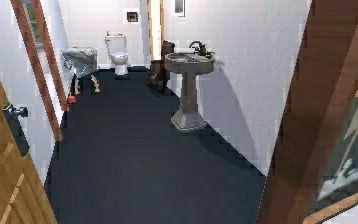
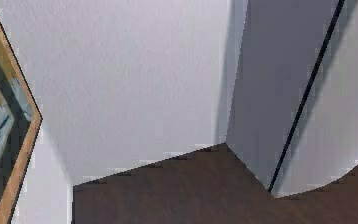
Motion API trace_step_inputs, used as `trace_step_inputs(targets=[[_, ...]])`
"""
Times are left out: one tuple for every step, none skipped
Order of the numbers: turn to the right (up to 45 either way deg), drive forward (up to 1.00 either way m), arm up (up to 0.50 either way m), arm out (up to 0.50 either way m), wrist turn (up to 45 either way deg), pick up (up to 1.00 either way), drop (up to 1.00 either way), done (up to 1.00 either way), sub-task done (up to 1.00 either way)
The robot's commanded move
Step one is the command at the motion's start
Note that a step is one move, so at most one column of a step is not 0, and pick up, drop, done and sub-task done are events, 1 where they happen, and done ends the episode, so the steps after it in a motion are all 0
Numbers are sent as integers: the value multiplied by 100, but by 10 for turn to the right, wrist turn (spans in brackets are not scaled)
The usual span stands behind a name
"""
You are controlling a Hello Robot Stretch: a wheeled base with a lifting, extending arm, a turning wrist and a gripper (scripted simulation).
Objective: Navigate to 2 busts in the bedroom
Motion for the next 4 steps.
trace_step_inputs(targets=[[-120, 0, 0, 0, 0, 0, 0, 0, 0], [0, 100, 0, 0, 0, 0, 0, 0, 0], [0, 100, 0, 0, 0, 0, 0, 0, 0], [0, 100, 0, 0, 0, 0, 0, 0, 0]])
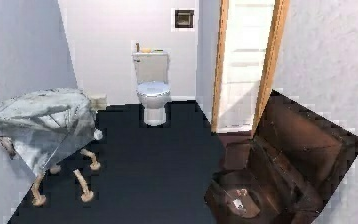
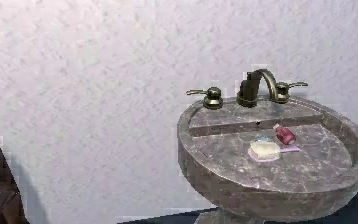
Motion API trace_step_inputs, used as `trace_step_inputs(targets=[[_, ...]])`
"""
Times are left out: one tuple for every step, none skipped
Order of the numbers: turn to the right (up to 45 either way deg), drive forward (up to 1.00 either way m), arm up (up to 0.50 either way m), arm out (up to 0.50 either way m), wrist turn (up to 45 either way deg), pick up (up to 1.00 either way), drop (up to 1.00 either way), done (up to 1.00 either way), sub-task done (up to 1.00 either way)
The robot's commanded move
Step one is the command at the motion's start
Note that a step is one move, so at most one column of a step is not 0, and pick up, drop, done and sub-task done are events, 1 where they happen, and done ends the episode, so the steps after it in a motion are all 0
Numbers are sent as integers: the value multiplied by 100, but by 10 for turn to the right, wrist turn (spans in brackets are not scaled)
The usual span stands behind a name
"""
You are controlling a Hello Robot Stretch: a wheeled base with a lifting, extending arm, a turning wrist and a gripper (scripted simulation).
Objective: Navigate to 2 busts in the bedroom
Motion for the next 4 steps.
trace_step_inputs(targets=[[-30, 0, 0, 0, 0, 0, 0, 0, 0], [-120, 0, 0, 0, 0, 0, 0, 0, 0], [0, 45, 0, 0, 0, 0, 0, 0, 0], [60, 0, 0, 0, 0, 0, 0, 0, 0]])
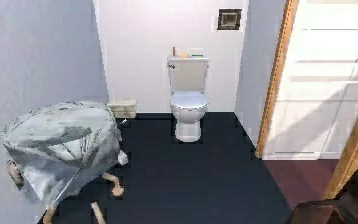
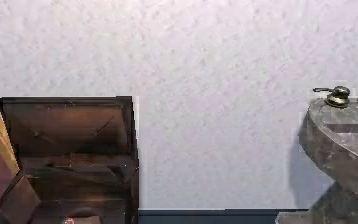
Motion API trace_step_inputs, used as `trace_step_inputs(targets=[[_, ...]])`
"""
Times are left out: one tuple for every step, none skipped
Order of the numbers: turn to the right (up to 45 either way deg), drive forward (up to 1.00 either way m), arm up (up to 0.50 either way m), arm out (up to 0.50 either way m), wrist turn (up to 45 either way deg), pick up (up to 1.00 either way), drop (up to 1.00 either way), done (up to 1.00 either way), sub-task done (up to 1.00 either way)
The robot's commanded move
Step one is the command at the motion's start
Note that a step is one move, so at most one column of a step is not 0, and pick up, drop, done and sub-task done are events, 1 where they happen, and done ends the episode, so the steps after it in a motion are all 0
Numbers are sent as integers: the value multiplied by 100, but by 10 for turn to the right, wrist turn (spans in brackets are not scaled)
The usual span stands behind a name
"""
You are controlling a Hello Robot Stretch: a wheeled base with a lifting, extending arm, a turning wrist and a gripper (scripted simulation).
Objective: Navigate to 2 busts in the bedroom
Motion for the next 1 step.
trace_step_inputs(targets=[[0, 65, 0, 0, 0, 0, 0, 0, 0]])
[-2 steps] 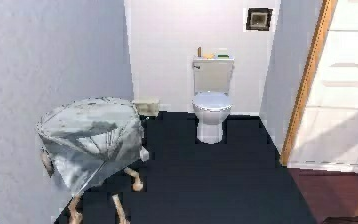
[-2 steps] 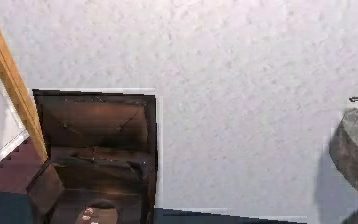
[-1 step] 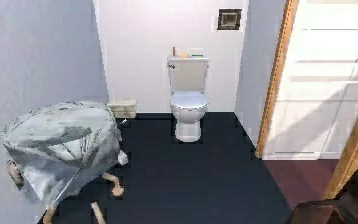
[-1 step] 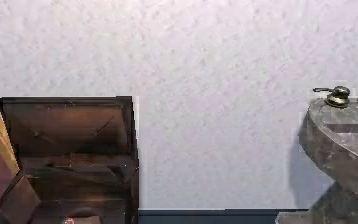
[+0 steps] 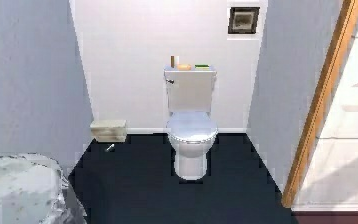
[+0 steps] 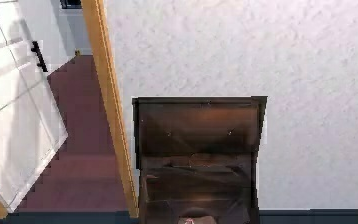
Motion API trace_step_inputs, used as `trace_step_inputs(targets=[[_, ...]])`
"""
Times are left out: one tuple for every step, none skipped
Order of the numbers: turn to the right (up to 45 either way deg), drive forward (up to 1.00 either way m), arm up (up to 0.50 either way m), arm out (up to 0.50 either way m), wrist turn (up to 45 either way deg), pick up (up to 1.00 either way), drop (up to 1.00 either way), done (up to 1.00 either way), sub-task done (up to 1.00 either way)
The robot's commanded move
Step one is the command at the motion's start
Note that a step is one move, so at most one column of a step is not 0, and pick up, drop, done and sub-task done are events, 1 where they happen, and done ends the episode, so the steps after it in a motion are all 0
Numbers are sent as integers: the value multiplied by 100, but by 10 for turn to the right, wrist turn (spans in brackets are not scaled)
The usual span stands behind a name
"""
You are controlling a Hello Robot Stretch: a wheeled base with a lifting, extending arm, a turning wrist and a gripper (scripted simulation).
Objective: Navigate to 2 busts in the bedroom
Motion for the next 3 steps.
trace_step_inputs(targets=[[240, 0, 0, 0, 0, 0, 0, 0, 0], [0, 30, 0, 0, 0, 0, 0, 0, 0], [330, 0, 0, 0, 0, 0, 0, 0, 0]])
